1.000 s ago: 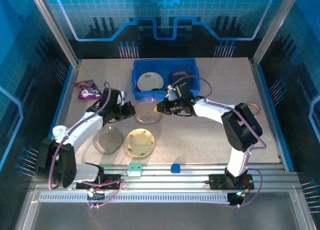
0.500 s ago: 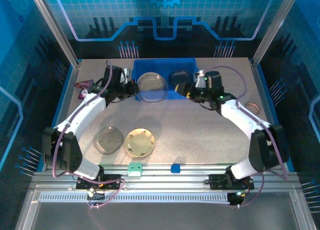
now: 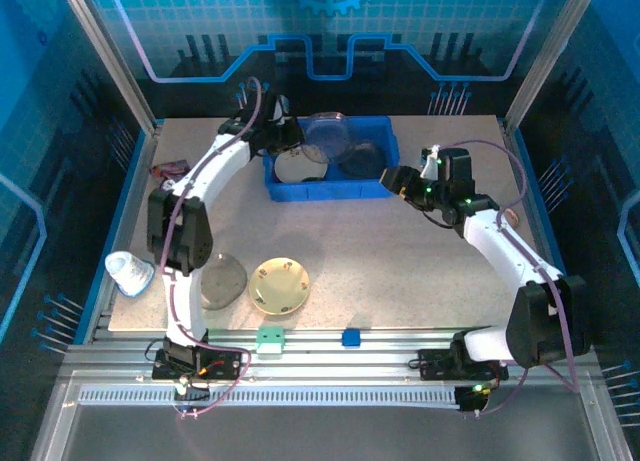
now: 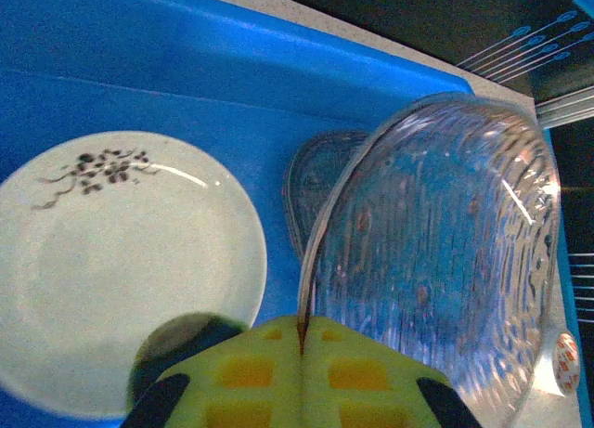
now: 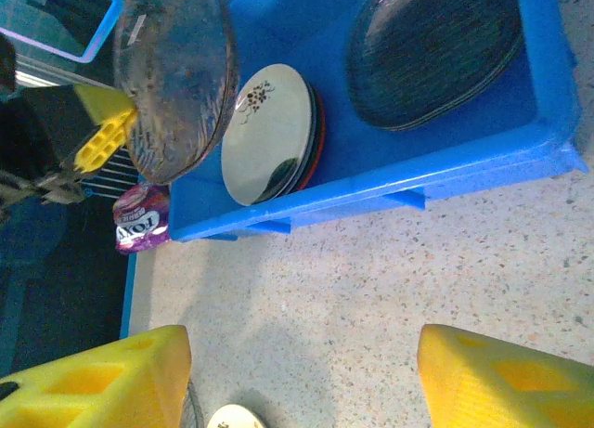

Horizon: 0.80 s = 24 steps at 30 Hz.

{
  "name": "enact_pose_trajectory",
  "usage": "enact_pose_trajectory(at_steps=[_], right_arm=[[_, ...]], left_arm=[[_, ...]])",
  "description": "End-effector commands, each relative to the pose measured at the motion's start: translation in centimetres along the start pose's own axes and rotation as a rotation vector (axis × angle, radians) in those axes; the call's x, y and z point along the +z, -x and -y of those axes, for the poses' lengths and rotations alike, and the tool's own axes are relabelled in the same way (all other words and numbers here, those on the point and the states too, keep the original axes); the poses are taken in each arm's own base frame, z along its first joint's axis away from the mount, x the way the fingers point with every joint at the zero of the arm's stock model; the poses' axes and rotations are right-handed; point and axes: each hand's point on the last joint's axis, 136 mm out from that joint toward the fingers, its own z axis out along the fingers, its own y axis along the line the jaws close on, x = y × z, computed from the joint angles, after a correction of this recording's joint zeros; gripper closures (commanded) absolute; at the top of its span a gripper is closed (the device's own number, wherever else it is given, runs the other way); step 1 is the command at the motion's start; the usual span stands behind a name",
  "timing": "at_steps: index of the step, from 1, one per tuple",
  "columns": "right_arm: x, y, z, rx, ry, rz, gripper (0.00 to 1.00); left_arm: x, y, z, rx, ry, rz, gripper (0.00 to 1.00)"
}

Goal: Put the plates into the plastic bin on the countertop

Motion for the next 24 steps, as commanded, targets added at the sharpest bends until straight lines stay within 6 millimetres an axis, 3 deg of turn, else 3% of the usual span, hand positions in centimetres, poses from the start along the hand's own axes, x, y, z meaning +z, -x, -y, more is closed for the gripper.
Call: enact_pose_trajectory(at_steps=[1,9,24], right_arm=[[-0.1,0.0,1.3,0.006,-0.040,-0.003,0.34],[1.0,-0.4,2.4,0.030,-0.062,-0.047,0.33],[1.4,-0.6,2.8,0.034,-0.058,-0.073,0.33]], left_arm=[[2.5,-0.2,1.2,-0.020,0.011,-0.016,1.00],[7.6,-0.8,1.7,-0.090,0.030,-0.017,1.00],[12.8,-2.8,1.5,-0.152,0.085,-0.017,1.00]])
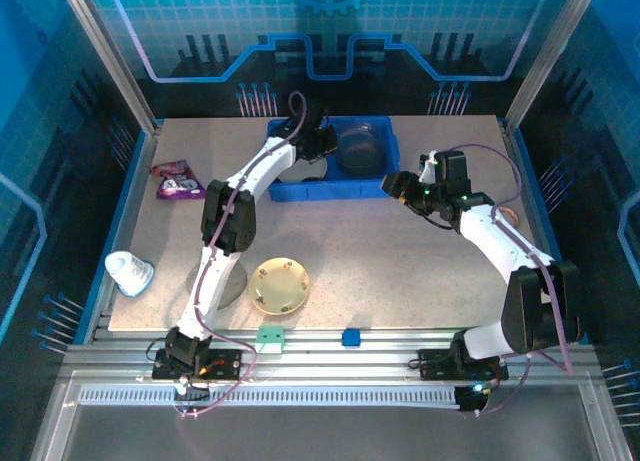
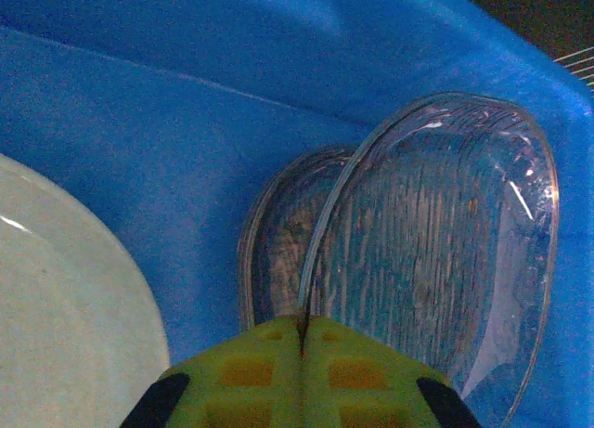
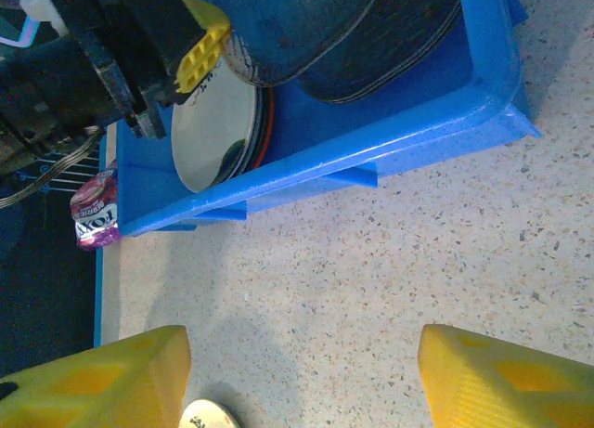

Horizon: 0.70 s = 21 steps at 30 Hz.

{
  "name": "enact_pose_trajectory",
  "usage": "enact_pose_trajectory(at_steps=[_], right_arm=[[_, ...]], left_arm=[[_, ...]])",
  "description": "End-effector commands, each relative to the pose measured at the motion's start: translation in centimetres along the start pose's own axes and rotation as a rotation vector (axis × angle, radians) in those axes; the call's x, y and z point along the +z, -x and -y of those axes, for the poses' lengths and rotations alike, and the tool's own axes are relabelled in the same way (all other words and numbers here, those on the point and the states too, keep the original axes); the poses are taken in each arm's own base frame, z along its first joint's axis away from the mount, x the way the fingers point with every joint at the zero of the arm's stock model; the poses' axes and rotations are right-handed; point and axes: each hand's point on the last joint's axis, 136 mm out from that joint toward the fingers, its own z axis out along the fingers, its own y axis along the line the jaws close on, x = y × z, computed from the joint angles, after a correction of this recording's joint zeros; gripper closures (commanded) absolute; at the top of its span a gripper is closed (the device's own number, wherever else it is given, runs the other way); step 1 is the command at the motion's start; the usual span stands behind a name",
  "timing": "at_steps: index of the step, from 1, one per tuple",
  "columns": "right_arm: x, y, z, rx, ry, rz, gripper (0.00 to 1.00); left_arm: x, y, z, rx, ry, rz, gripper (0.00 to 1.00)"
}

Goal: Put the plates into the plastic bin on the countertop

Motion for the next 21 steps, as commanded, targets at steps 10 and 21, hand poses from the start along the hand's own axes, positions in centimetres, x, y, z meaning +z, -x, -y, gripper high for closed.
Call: enact_pose_trajectory(at_steps=[10,21], right_arm=[[-0.5,0.3,-0.3,-0.008,0.013,-0.017,0.32],[-0.1,0.4,-1.2,-0.035,0.001,-0.028,0.31]], left_arm=[[1.1,-1.0,0.2,-0.013,0.037,0.000,0.81],[-1.6,0.7,2.0,0.067,0.017,0.043,0.24]])
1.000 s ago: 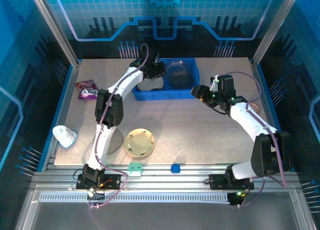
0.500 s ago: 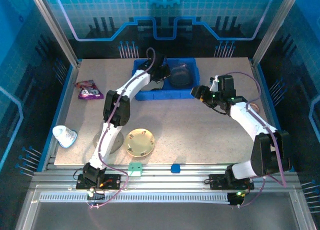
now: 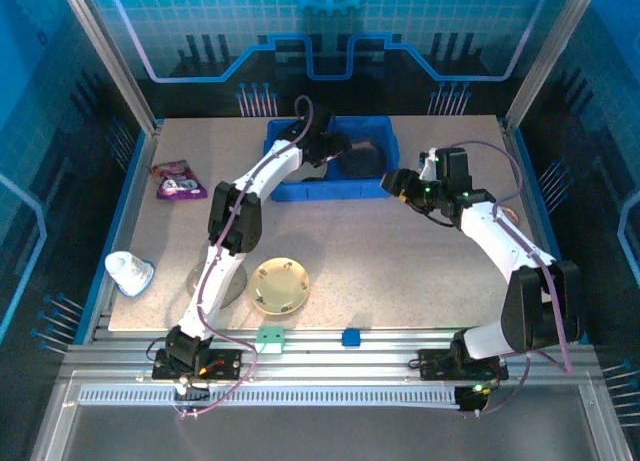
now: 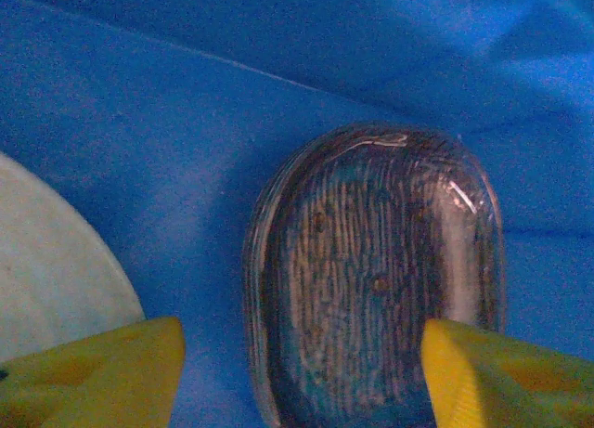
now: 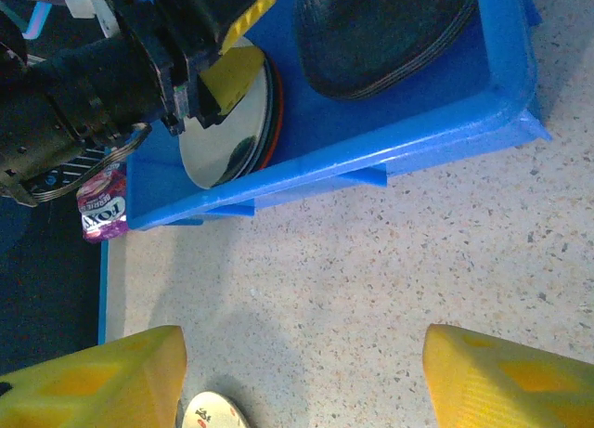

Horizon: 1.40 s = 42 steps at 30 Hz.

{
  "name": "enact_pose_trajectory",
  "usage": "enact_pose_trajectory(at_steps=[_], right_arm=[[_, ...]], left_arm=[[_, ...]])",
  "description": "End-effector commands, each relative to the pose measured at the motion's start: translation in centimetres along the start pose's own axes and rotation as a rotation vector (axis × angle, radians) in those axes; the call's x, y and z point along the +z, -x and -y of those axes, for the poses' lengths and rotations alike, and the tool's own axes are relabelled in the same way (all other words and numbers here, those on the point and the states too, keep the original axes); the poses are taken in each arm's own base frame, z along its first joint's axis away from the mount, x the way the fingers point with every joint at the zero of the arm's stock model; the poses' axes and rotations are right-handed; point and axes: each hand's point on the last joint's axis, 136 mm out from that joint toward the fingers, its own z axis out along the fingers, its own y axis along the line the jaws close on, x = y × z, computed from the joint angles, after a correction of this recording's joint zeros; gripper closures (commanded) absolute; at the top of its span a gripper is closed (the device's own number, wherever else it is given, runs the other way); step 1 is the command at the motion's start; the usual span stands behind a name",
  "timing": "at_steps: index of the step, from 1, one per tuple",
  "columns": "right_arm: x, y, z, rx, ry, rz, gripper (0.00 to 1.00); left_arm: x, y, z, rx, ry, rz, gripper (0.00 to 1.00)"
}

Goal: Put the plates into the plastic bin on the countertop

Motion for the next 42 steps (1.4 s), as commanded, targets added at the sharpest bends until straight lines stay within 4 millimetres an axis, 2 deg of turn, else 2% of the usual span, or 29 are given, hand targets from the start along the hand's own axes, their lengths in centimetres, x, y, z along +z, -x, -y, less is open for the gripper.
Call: enact_pose_trajectory(at_steps=[1,3,9,15,17,22,27,30,35,42], right_arm=[[0.1,0.1,-0.7,-0.027,-0.010,-0.011,0.31],[-0.1,0.1,-0.9,-0.036,-0.012,-0.004,0.31],[-0.6,-0.1,-1.6,-0.053,-0.003,0.009,0.31],[-0.9,-0.7,-2.5,-0.100,0.053,0.020,0.32],[-0.6,-1.0,-2.3,-0.104,0.054,0.012,0.33],[0.6,-2.1,-1.9,-0.106,0.046,-0.033,0.34],[1.3,-3.9,-2.8,-0.153,0.052,-0.068,0.34],[1.7,-5.3,-3.2,-0.191,0.045,-0.099,0.34],[2.1,-7.7,-3.9,-0.242,0.042,-0.148,0.34],[3.2,-11.5,-4.7,-0.315,0.047,-0.230,0.35]], left_arm=[[-3.5,1.9,2.5,0.059,-0.029,0.057,0.20],[-4.4,2.4,3.0,0.084,-0.041,0.080,0.16],[-6.7,3.4,4.9,0.124,-0.087,0.114,0.16],[-10.5,3.1,8.3,0.178,-0.179,0.134,0.17],[-11.9,2.5,9.2,0.204,-0.197,0.137,0.17],[-14.5,0.4,9.6,0.231,-0.237,0.132,0.17],[-18.0,-2.8,9.8,0.317,-0.249,0.149,0.17],[-20.3,-5.0,9.3,0.392,-0.224,0.146,0.16],[-23.8,-8.1,6.7,0.428,-0.196,0.141,0.16],[-26.4,-12.2,1.8,0.423,-0.156,0.077,0.16]])
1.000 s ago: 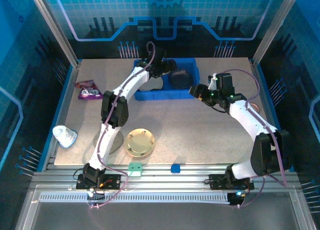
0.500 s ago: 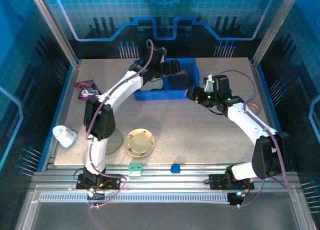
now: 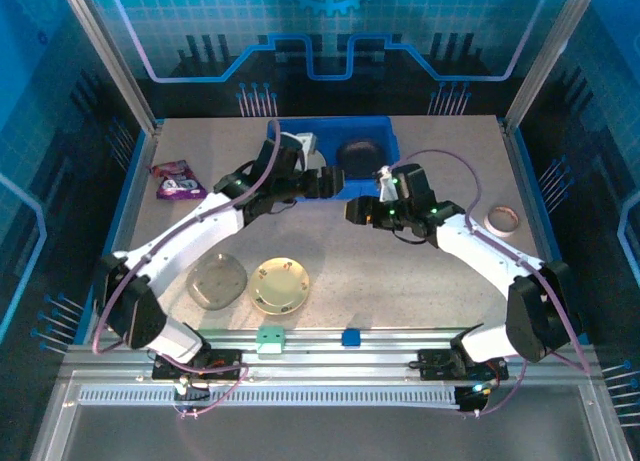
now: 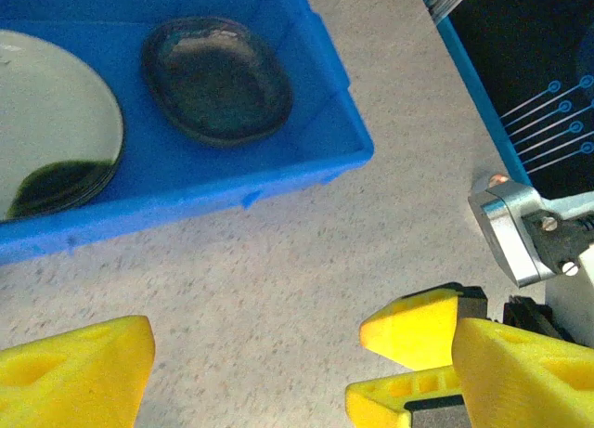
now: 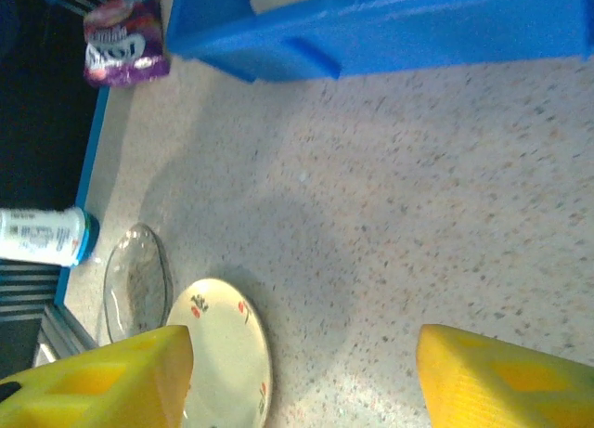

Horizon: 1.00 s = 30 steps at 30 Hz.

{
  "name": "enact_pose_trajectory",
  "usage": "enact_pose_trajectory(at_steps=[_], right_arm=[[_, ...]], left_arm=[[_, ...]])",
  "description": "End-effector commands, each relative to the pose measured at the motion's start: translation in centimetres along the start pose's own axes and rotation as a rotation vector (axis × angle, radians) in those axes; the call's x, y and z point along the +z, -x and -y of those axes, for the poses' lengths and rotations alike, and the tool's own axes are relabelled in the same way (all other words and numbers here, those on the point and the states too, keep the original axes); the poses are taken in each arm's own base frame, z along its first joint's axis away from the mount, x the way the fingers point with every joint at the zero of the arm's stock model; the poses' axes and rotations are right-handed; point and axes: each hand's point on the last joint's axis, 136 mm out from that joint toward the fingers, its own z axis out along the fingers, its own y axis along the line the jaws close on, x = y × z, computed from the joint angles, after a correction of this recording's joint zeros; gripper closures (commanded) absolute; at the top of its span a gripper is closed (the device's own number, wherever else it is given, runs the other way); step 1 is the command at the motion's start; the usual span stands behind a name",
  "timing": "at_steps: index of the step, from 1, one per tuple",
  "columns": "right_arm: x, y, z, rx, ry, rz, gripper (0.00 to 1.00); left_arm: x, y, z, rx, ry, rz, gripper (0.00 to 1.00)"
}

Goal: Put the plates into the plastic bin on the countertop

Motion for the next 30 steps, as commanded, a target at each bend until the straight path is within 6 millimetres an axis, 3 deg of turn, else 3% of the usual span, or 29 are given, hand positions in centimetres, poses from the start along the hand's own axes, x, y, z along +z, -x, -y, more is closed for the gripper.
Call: enact_pose_trajectory(at_steps=[1,11,15,21,30], right_arm=[[1.3,-2.1,0.0,-0.042,-0.020,-0.067,0.36],[2.5,-5.1,-0.8,-0.107,-0.031,-0.189,0.39],[3.3,-6.8,-1.5,-0.119,-0.003,-0.254,0.46],[5.7,-9.4,-2.7,-0.093,0.096,-0.371,0.62],[9.0,-12.8,-3.8,-0.058,0.169,-0.541,0.61]], left_arm=[[-1.3,-2.5,-1.7,0.012,0.040,-0.043,0.16],[-3.6,-9.4,-4.9,-0.095,0.067,-0.139,0.21],[-3.8,-11.6,-6.2,-0.135,0.089,-0.162,0.24],[-3.7,-13.1,-6.5,-0.189,0.062,-0.175,0.28],[-4.0,-14.0,-7.3,-0.266,0.048,-0.165,0.25]])
